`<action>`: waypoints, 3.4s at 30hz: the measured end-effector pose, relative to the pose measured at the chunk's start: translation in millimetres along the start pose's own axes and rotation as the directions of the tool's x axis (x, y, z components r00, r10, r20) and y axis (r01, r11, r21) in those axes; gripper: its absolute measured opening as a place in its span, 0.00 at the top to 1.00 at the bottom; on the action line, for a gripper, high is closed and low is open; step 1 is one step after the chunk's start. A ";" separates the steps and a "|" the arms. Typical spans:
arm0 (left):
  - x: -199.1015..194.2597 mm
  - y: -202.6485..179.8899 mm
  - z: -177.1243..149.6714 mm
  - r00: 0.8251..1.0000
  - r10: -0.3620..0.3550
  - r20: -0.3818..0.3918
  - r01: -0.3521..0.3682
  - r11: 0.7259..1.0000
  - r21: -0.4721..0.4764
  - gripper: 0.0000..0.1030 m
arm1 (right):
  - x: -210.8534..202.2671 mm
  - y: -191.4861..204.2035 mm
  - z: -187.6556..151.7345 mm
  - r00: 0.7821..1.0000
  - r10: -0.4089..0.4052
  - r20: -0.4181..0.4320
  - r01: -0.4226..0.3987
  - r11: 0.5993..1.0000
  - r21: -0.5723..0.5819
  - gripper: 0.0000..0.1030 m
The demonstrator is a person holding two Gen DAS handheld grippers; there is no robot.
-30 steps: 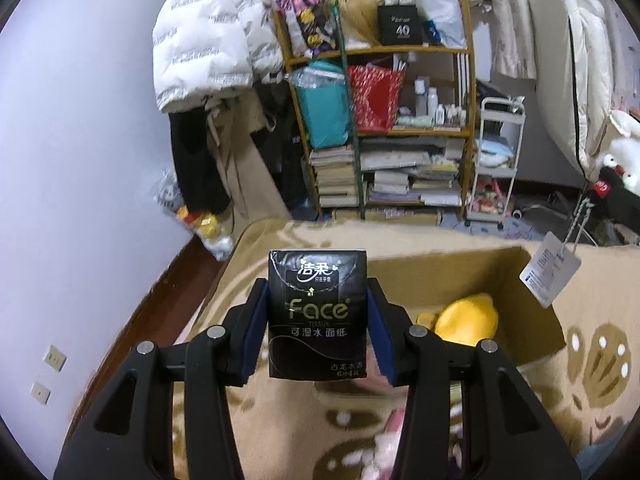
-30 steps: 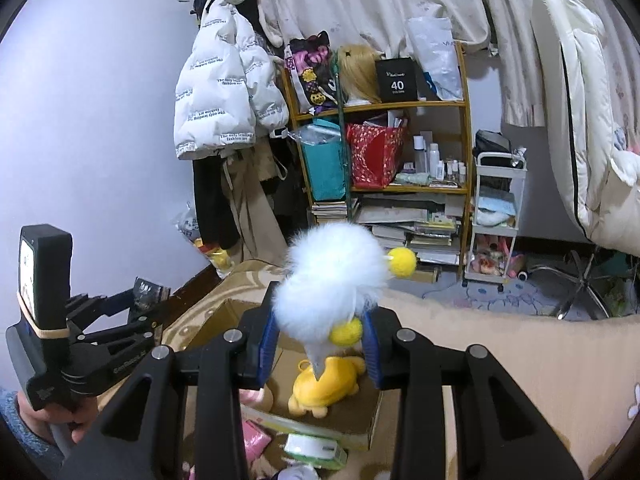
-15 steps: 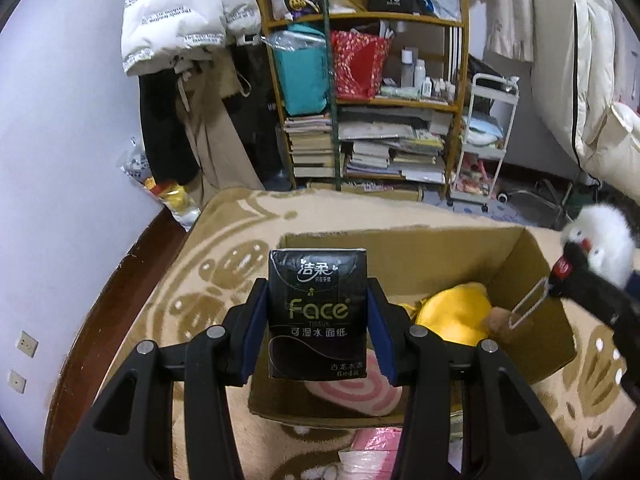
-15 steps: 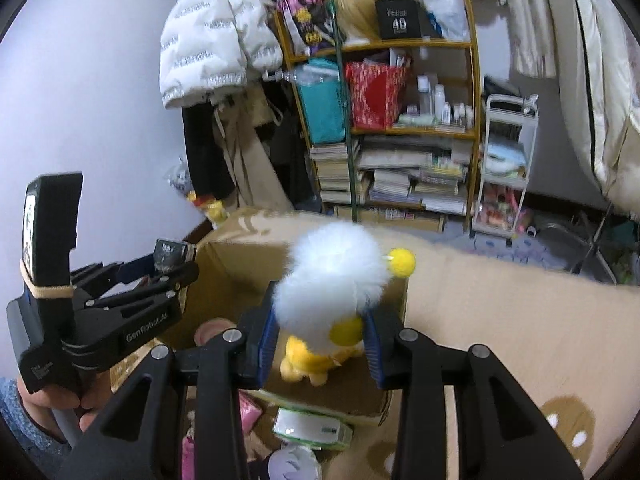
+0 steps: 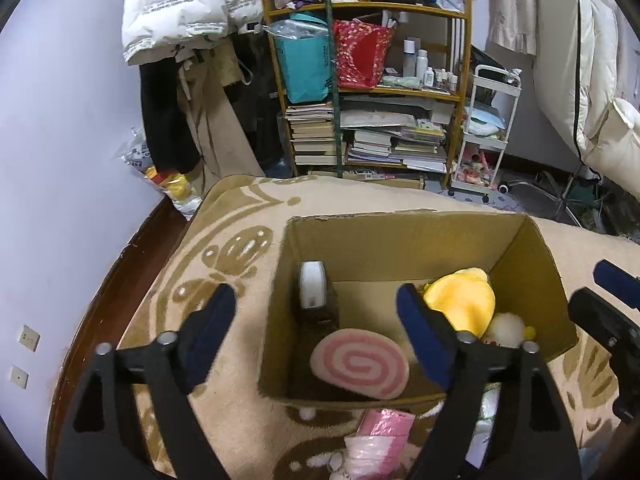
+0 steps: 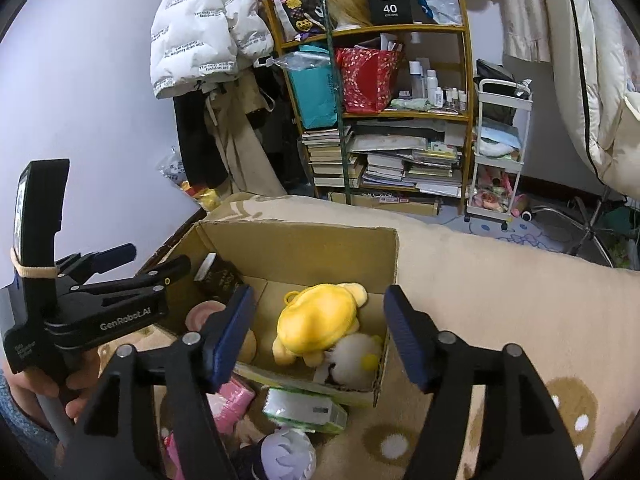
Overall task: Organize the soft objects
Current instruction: 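Drop the tissue pack into the box with left tool while right tool releases the chick, then withdraw both open tools back from the box, then grasp the pink strawberry bear with left tool while right tool grasps the white-haired doll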
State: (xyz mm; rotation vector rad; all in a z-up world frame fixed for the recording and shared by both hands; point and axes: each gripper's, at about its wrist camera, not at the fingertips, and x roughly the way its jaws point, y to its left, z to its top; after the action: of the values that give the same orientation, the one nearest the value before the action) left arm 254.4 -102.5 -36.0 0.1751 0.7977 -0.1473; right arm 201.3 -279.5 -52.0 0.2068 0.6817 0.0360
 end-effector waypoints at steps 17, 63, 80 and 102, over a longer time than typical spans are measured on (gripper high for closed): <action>-82.3 25.8 -30.1 0.999 0.005 0.047 -0.002 0.999 -0.050 0.02 | -79.3 15.2 -11.2 0.996 -0.026 0.087 0.027 1.000 -0.014 0.00; -56.0 6.1 -148.1 0.981 0.005 -0.193 -0.015 0.999 -0.048 0.02 | -32.7 12.6 -97.7 0.992 -0.011 -0.124 0.013 1.000 0.015 0.00; -22.5 -6.5 -154.2 0.968 -0.015 -0.252 0.008 1.000 -0.027 0.02 | 7.0 10.1 -109.7 0.976 -0.013 -0.216 0.018 1.000 0.019 0.00; -1.5 -25.9 -164.9 0.950 -0.018 -0.313 0.032 0.999 0.041 0.02 | 39.1 5.1 -123.3 0.948 -0.001 -0.317 0.016 0.999 0.042 0.00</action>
State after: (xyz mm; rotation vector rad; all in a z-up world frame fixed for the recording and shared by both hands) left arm 133.3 -92.9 -150.5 0.2357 1.1141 -0.1643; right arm 154.3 -248.7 -168.6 0.2434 1.0054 0.0465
